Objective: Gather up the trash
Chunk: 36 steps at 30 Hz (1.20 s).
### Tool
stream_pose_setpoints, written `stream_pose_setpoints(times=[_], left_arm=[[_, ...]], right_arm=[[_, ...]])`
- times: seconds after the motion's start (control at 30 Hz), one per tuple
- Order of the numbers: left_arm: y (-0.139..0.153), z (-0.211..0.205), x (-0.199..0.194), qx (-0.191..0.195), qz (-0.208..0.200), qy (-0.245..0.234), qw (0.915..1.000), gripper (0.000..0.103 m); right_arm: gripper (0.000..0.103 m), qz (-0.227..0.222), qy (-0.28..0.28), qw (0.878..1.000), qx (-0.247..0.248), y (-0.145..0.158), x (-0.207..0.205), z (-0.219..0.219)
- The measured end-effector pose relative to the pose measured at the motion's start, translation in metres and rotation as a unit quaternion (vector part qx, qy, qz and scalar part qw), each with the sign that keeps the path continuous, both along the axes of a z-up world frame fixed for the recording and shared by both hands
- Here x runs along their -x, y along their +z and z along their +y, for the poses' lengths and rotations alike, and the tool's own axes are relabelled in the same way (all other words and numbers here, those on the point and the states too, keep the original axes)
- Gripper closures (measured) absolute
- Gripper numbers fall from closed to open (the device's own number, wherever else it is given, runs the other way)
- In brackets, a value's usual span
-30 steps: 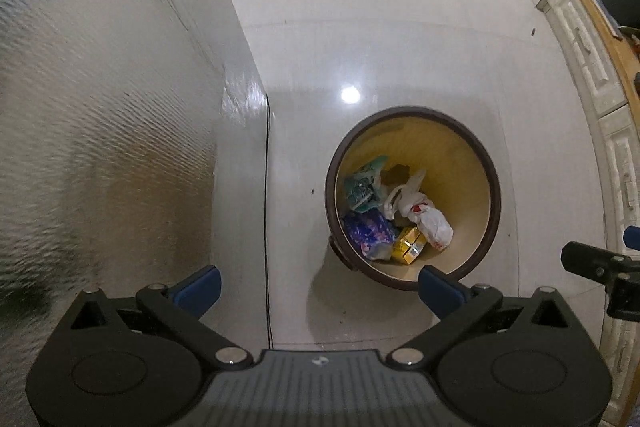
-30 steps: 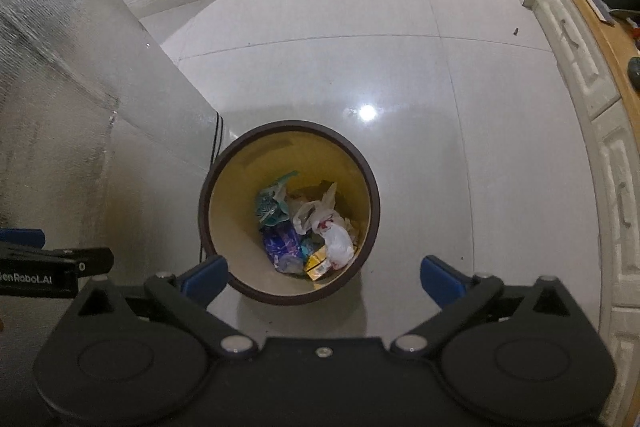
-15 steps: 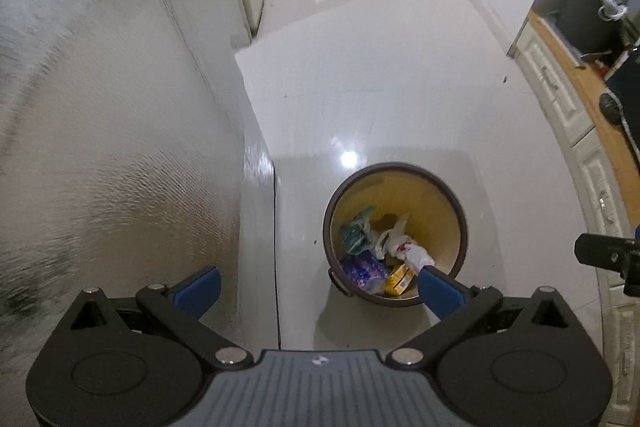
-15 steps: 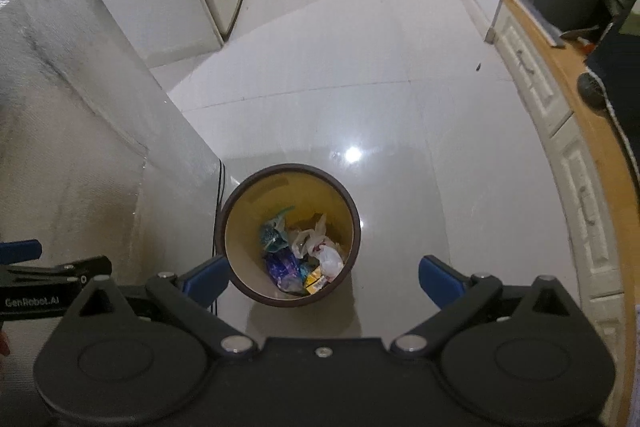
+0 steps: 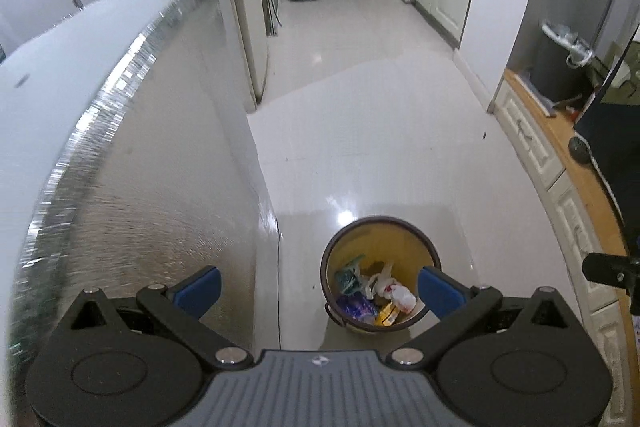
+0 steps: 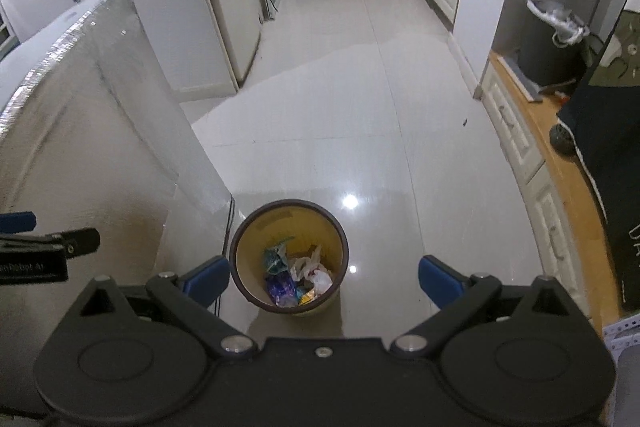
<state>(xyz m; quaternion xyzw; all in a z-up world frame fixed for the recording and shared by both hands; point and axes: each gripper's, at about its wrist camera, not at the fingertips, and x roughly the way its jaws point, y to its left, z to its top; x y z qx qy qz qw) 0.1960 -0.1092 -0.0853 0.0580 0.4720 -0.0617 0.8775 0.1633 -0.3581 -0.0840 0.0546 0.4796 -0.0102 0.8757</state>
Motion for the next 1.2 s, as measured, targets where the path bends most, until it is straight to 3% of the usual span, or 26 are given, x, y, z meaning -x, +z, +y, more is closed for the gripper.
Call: stream_pose_setpoints(times=[0.3, 0.6, 0.77, 1.2], left_arm=[[0.033, 0.006, 0.044, 0.012, -0.045, 0.0, 0.9989, 0.0], [0.04, 0.005, 0.094, 0.016, -0.079, -0.015, 0.9966, 0.0], [0.037, 0.0, 0.116, 0.003, -0.099, -0.017, 0.9949, 0.0], [0.022, 0.017, 0.14, 0.031, -0.111, 0.016, 0.9932, 0.0]], right_arm=[[0.001, -0.039, 0.009, 0.999, -0.008, 0.026, 0.044, -0.004], [0.001, -0.079, 0.0, 0.997, -0.013, 0.046, 0.088, -0.011], [0.001, -0.089, -0.013, 0.996, -0.016, 0.042, 0.109, -0.014], [0.001, -0.121, -0.013, 0.993, 0.011, 0.027, 0.139, 0.0]])
